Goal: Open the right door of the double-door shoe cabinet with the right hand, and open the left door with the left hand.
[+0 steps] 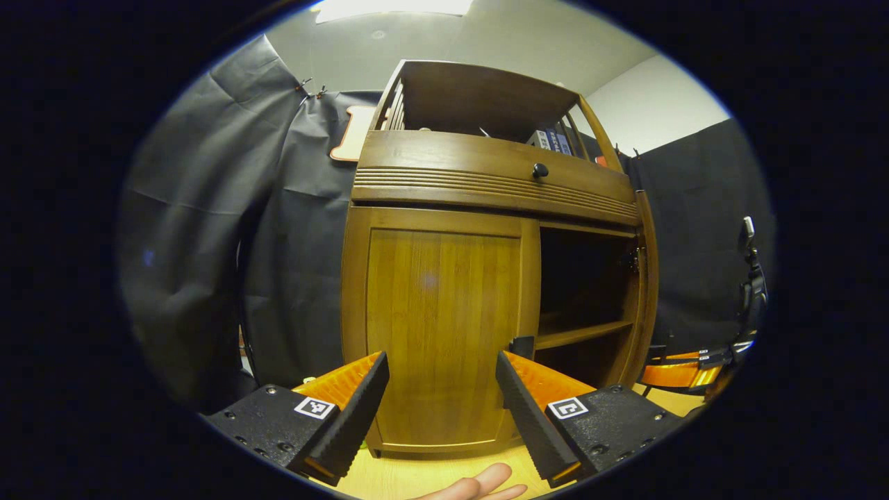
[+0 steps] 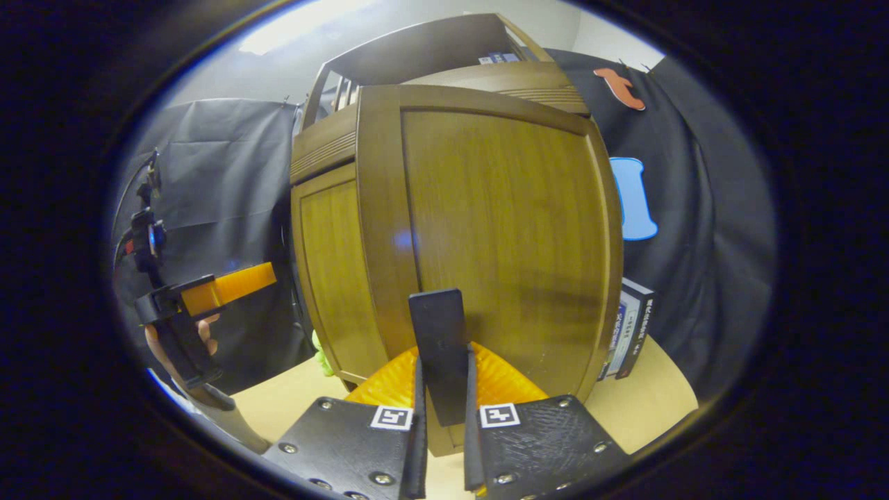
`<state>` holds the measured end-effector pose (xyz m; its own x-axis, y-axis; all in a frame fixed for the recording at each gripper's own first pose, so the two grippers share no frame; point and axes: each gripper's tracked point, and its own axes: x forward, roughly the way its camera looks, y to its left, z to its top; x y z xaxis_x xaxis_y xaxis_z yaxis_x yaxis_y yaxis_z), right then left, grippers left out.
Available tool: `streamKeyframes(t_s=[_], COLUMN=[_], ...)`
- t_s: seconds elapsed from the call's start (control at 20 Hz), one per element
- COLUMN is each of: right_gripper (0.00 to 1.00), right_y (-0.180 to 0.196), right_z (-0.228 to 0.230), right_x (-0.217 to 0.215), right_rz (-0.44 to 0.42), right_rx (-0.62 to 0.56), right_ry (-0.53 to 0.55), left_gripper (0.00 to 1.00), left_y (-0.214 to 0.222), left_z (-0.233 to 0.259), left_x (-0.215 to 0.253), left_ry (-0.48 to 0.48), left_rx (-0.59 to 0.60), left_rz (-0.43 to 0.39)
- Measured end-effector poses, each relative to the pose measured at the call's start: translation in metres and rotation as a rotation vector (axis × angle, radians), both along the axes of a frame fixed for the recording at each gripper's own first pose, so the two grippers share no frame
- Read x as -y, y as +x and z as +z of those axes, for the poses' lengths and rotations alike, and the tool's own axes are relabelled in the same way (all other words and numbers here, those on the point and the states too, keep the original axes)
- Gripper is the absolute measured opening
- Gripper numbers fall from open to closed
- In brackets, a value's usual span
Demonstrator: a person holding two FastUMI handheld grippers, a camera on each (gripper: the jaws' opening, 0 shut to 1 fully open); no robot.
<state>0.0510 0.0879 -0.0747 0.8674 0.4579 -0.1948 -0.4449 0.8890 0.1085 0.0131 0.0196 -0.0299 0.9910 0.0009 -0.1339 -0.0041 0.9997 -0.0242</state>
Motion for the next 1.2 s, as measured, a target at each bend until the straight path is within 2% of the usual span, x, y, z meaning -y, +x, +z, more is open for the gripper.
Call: streamKeyframes(t_s=[0.15, 0.2, 0.3, 0.35, 0.8, 0.9, 0.95, 1.2], right_gripper=[0.21, 0.21, 0.21, 0.21, 0.21, 0.21, 0.2, 0.2], right_y=[-0.008, -0.01, -0.015, -0.016, -0.021, -0.023, -0.025, -0.031], right_z=[0.003, 0.004, 0.004, 0.004, 0.009, 0.009, 0.009, 0.012], right_x=[0.015, 0.02, 0.028, 0.031, 0.045, 0.05, 0.054, 0.078], right_rz=[-0.008, -0.012, -0.019, -0.023, -0.065, -0.082, -0.09, -0.147], right_rx=[-0.002, 0.0, -0.002, 0.001, 0.013, 0.017, 0.021, 0.04], right_ry=[-0.003, 0.0, 0.004, 0.003, -0.028, -0.036, -0.044, -0.064], left_gripper=[0.92, 0.96, 0.96, 0.92, 0.92, 0.92, 0.96, 0.96], left_y=[0.003, 0.003, 0.003, 0.004, 0.003, 0.004, 0.004, 0.004], left_z=[-0.002, -0.004, -0.003, -0.002, -0.002, -0.002, -0.002, -0.004], left_x=[0.0, 0.0, -0.002, -0.004, -0.003, -0.002, -0.001, 0.001], left_ry=[0.002, 0.004, 0.008, 0.01, 0.012, 0.011, 0.012, 0.018], left_rx=[-0.01, -0.012, -0.009, -0.007, -0.006, -0.005, -0.006, -0.01], left_rz=[0.004, 0.003, 0.005, 0.01, 0.001, 0.0, -0.001, -0.007])
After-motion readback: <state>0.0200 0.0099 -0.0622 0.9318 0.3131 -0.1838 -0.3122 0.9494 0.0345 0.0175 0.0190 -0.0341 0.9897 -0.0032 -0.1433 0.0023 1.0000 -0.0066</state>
